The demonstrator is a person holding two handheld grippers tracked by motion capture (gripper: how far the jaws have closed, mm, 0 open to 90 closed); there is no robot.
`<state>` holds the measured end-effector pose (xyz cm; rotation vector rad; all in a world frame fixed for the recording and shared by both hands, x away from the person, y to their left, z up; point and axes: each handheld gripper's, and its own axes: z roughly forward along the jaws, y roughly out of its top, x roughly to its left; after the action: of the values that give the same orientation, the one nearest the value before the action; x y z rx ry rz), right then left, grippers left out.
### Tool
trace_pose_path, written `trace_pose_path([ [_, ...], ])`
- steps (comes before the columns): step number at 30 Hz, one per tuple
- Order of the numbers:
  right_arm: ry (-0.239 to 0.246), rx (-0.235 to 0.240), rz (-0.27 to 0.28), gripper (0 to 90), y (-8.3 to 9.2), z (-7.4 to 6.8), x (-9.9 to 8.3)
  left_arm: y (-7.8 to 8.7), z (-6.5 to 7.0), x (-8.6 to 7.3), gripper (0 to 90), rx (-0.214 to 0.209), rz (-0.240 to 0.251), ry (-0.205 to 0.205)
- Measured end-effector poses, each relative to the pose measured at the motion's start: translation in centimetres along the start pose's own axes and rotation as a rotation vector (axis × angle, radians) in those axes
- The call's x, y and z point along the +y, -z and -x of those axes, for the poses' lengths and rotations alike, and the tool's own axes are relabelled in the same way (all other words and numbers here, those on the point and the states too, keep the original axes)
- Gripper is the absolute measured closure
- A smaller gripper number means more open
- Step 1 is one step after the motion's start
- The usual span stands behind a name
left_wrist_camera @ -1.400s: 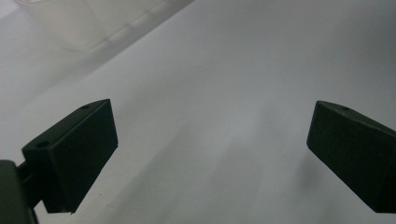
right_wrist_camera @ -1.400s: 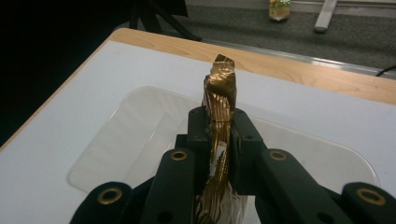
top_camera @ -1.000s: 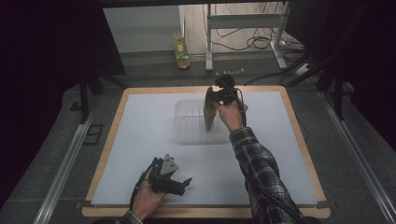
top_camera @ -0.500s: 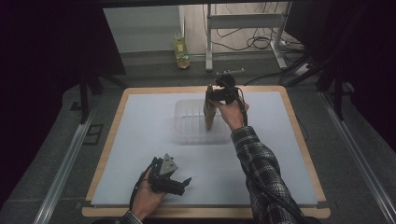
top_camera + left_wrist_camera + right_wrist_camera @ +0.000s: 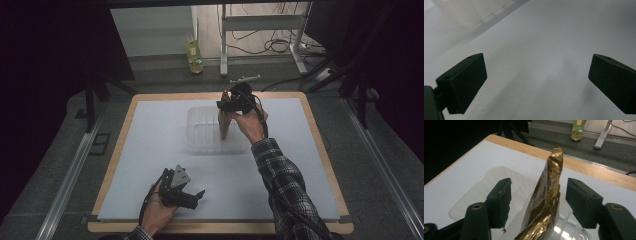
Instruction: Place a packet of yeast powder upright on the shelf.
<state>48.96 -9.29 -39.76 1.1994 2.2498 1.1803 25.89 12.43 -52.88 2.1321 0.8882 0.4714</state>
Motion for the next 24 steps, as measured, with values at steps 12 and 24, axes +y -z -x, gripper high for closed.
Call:
trace_pose_path([
  [12, 0.072, 0.028, -0.006, 26.3, 0.8, -1.0, -0.5, 0.1, -0.1, 0.0, 1.5, 0.001, 0.017, 0.004],
  [24, 0.094, 0.084, -0.01, 21.8, 2.3, -0.8, -1.8, 0.2, -0.3, -0.1, 1.0, 0.0, 0.039, 0.007],
])
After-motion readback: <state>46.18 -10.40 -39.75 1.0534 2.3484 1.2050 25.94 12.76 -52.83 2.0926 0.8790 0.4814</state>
